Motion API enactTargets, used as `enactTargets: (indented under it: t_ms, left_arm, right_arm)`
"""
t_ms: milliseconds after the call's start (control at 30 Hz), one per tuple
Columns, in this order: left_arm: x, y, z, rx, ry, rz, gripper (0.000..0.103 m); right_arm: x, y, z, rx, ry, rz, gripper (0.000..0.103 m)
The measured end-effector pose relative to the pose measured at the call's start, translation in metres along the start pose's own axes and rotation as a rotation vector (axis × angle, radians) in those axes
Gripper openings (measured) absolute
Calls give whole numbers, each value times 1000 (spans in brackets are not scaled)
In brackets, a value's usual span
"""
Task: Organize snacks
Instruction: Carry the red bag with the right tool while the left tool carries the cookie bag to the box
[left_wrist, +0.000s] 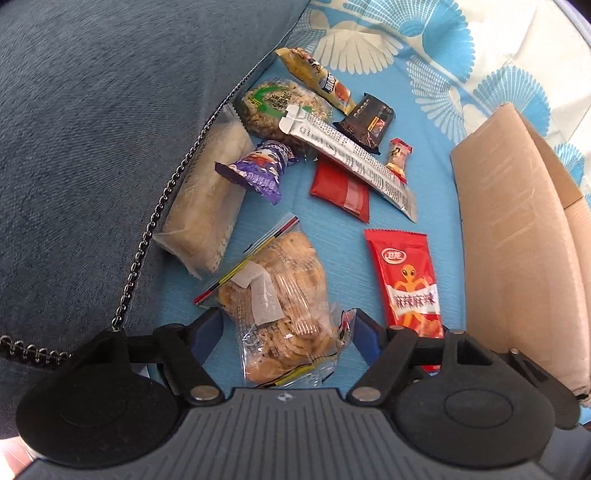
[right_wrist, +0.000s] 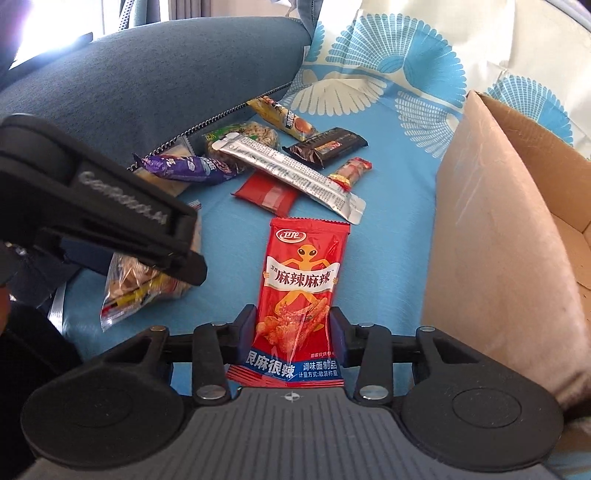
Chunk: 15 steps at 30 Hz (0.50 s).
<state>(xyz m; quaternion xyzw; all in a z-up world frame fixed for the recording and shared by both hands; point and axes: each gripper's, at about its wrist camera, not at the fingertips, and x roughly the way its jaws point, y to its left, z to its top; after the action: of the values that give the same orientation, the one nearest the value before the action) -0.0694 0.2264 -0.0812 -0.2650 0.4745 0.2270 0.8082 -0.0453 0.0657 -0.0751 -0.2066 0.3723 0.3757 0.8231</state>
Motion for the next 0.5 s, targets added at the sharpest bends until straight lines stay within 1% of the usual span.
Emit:
enactTargets:
  t_ms: [33, 167, 267, 400, 500]
  left_arm:
    - [0, -1, -1, 7, -2, 7, 76]
    - [-3, 0, -3, 20, -16, -4, 60]
    - [-7, 0, -6, 32, -40, -34, 56]
    - [-18, 0, -10, 48, -89, -76, 56]
    - [-25, 0, -13, 52, -112, -97, 56]
  right_arm:
    - [-2, 1, -1, -4, 0, -4, 43]
    - [-7, 1, -3, -4, -5, -16, 41]
    - [-13, 2, -5, -5, -19, -26, 40]
    - [-22, 3, -8, -5, -43, -38, 36]
    - [-28, 5, -11, -11, -52, -48, 34]
